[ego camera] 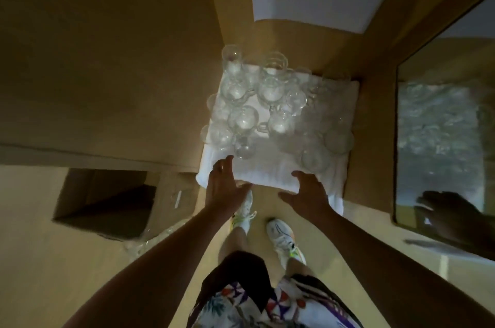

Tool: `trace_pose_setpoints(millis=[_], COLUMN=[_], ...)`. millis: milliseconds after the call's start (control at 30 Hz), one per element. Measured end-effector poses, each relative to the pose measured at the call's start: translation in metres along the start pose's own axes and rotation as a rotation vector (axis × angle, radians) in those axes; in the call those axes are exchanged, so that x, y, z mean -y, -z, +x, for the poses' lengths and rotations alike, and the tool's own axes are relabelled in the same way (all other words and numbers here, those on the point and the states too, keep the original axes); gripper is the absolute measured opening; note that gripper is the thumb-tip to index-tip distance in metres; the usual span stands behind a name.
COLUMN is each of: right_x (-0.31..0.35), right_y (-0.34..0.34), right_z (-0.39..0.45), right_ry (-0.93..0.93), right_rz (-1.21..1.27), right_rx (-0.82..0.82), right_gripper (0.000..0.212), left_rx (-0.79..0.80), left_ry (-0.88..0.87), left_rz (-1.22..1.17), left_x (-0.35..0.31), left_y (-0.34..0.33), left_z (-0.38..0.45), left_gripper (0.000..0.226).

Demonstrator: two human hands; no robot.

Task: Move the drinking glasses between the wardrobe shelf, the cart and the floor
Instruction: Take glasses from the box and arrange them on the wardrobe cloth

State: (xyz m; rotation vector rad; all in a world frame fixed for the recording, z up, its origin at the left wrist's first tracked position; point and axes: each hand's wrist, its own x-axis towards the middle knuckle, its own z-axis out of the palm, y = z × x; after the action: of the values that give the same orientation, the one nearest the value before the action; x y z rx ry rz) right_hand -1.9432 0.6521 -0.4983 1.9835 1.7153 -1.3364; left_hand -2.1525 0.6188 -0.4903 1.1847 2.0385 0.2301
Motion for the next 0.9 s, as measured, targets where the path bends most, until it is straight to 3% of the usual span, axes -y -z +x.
trace_pose_setpoints(millis=[267,500,733,900], right_x=[-0.015,-0.027,-0.048,-0.066], right_y=[-0.03,-0.053,-0.062,-0.062], right_z=[0.036,0.058,0.075,0.09], right_ry=[-0.178,-0.309,-0.436,-0.509], right_rz=[0.146,0.37,0.481,0.481], right_rx=[-0.041,-0.261,-0.481,-0.481], right_gripper=[0.077,0.07,0.065,0.063], left_rx=[0.002,0.028,0.024,-0.035], left_ry=[0.066,0.069,-0.036,-0.131], left_rz=[-0.066,-0.082,-0.007,0.008], left_x=[0.019,0.027,0.035,0.034], left_y=[-0.023,-0.044,-0.06,-0.065], left_z=[0.061,0.109,0.131,0.133], left_gripper=[0.105,0.114,0.103,0.086])
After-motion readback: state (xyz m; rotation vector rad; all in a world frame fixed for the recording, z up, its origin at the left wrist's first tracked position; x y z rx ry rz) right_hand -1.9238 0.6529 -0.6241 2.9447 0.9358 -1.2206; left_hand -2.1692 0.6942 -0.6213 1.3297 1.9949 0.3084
